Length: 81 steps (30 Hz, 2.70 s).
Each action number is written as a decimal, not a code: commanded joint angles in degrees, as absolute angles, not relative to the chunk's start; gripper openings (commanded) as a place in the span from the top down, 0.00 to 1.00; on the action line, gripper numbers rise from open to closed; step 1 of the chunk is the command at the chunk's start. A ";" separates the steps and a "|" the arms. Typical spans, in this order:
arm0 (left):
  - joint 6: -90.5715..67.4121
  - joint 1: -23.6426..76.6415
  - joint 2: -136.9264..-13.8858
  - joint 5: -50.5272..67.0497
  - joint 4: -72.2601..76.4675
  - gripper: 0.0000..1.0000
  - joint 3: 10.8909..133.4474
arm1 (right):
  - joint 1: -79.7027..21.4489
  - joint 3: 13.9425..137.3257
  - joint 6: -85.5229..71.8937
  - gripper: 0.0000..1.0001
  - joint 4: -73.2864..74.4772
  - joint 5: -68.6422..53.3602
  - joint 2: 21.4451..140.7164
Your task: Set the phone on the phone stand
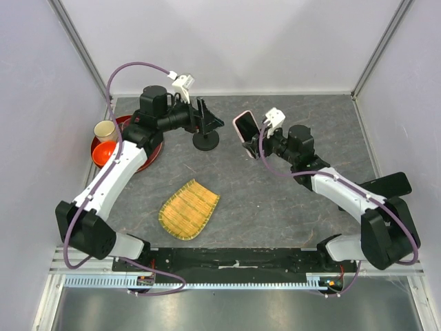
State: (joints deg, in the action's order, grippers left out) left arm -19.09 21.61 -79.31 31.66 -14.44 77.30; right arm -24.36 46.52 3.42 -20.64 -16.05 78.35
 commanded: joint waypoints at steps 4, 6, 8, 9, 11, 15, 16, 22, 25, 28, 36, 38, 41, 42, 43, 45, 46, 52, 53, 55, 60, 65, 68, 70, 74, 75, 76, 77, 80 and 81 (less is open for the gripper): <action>-22.94 21.53 -84.28 44.46 -13.01 0.19 80.86 | -31.55 50.62 12.04 1.00 -20.66 -19.52 71.72; -23.38 21.62 -85.33 47.44 -12.48 0.18 81.12 | -33.21 50.89 13.01 1.00 -19.69 -18.29 70.93; -24.26 21.71 -87.00 49.12 -12.31 0.18 81.74 | -34.10 51.33 13.62 1.00 -18.81 -17.58 70.49; -24.52 21.80 -87.45 50.70 -12.30 0.18 81.83 | -35.06 51.85 13.88 1.00 -18.37 -17.32 70.49; -24.79 22.06 -88.59 51.50 -12.39 0.19 82.18 | -36.12 52.29 14.59 1.00 -17.32 -15.91 70.31; -24.61 22.32 -90.69 53.43 -14.32 0.23 83.23 | -38.93 53.08 16.17 1.00 -16.44 -12.84 70.49; -24.61 22.41 -91.14 53.70 -14.85 0.26 83.84 | -39.28 53.17 16.35 1.00 -16.35 -12.14 70.58; -23.12 23.11 -93.43 55.81 -17.74 0.47 85.69 | -41.31 53.35 17.75 1.00 -16.26 -5.28 71.02; -22.06 23.29 -93.69 55.72 -19.07 0.54 86.39 | -41.57 52.91 17.75 1.00 -17.05 -3.17 70.84; -21.36 23.38 -93.60 55.72 -19.77 0.58 86.66 | -41.48 52.30 17.93 1.00 -17.40 -2.20 70.31; -19.69 23.38 -91.41 53.36 -18.90 0.98 86.13 | -41.48 53.08 17.32 0.64 -17.23 -0.35 71.98; -18.90 23.38 -89.05 48.99 -18.29 0.98 85.70 | -41.57 54.31 15.66 0.41 -16.79 -0.35 73.65; -18.20 23.29 -82.74 39.08 -14.53 0.98 82.54 | -41.31 57.47 13.80 0.12 -14.86 3.60 77.51; -18.11 23.20 -80.88 36.50 -12.85 0.98 79.75 | -41.22 58.26 12.84 0.07 -13.37 3.69 78.65; -18.02 23.03 -78.60 34.04 -11.09 0.98 78.15 | -40.96 59.84 12.22 0.05 -12.84 2.73 80.66; -18.02 22.59 -72.27 27.79 -5.21 0.98 72.79 | -39.99 61.16 9.16 0.02 -12.13 1.15 83.65; -18.10 22.41 -70.33 23.68 -3.53 0.98 71.12 | -39.03 62.48 7.92 0.02 -11.95 -1.90 84.54; -18.28 21.71 -57.15 12.59 10.36 0.98 59.69 | -37.88 65.21 0.20 0.02 -14.58 -10.71 89.12; -18.54 21.53 -55.91 11.52 11.68 0.98 57.42 | -37.71 65.30 -2.26 0.02 -15.72 -13.33 89.47; -18.81 21.36 -52.58 9.16 15.53 0.98 55.38 | -37.36 65.39 -7.17 0.02 -19.50 -16.16 90.52; -18.98 20.31 -46.16 2.30 20.55 0.98 49.67 | -36.39 65.13 -15.80 0.02 -26.79 -22.13 92.28; -20.12 18.64 -39.91 -2.90 27.15 0.98 44.83 | -35.33 63.63 -24.59 0.02 -36.72 -28.46 94.92; -22.05 18.20 -39.64 -2.82 28.82 0.98 43.69 | -35.33 61.79 -34.42 0.02 -52.65 -31.37 97.29; -24.24 17.84 -39.99 -2.29 29.35 0.98 43.33 | -35.59 59.87 -44.35 0.02 -61.65 -32.34 99.22; -29.60 16.18 -41.74 -0.35 31.11 0.98 42.28 | -36.56 58.54 -60.00 0.04 -84.48 -29.98 103.35; -30.75 16.08 -42.97 1.74 32.51 0.98 42.10 | -36.82 58.45 -62.47 0.04 -86.90 -29.27 105.01; -33.28 15.82 -43.50 4.11 33.13 0.98 42.01 | -37.52 58.53 -66.14 0.04 -89.19 -28.75 105.73; -34.44 15.65 -44.20 5.09 34.00 0.98 41.66 | -37.88 58.54 -67.31 0.05 -92.08 -27.26 106.34; -38.49 15.47 -47.45 9.31 37.26 0.98 40.96 | -38.58 57.66 -68.73 0.06 -94.04 -25.67 106.88; -39.37 15.38 -48.07 10.27 38.05 0.98 40.78 | -38.50 57.05 -68.30 0.06 -93.87 -24.79 106.53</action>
